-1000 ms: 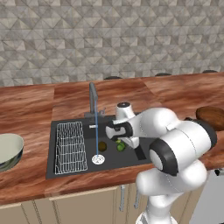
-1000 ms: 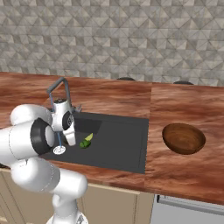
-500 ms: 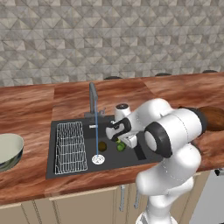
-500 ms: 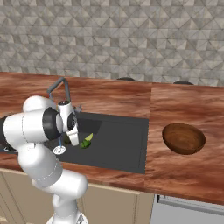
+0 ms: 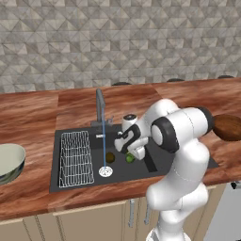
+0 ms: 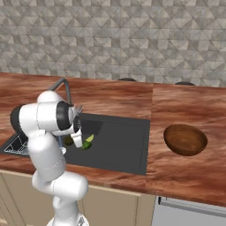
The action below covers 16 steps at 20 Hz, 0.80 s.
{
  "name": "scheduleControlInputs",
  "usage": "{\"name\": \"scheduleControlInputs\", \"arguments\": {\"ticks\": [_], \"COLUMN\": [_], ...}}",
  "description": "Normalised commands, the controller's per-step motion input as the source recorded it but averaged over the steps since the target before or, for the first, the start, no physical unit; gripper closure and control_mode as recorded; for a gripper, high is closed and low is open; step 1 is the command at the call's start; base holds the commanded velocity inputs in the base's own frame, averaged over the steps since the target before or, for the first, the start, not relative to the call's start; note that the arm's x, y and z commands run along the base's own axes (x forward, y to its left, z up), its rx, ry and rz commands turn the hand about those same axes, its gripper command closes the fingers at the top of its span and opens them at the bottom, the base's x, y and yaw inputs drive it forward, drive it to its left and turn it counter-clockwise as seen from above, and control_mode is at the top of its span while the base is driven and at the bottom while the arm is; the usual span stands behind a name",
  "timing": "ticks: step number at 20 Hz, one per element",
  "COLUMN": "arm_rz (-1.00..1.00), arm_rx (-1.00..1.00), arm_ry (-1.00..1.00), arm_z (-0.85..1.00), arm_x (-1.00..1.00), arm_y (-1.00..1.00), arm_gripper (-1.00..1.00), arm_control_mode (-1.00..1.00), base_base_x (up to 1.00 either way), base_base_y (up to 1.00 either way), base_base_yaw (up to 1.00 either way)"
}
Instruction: Pick the avocados from the sink and place them in one bowl. Place the lemon wedge in the other bowl. Then turn off the sink faucet.
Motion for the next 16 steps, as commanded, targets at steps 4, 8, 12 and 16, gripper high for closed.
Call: {"name": "scheduleControlInputs", "arguments": {"ticks": [4, 8, 12, 16], "arm_rz": [0.0, 0.0, 0.0, 0.0], "arm_rx": [0.0, 0.0, 0.0, 0.0], "arm_ry": [0.0, 0.0, 0.0, 0.0], "arm_z": [-0.28, -0.29, -0.26, -0.27], "arm_x": [0.27, 0.26, 0.29, 0.31], "arm_y": [0.0, 0.0, 0.0, 0.0], "arm_gripper": [-1.0, -1.0, -1.0, -1.0], "arm_control_mode": [-1.0, -1.0, -1.0, -1.0], "base_base_x": [0.0, 0.0, 0.0, 0.0], "base_base_y": [0.0, 0.0, 0.0, 0.0], "base_base_yaw": [0.0, 0.0, 0.0, 0.0]}}
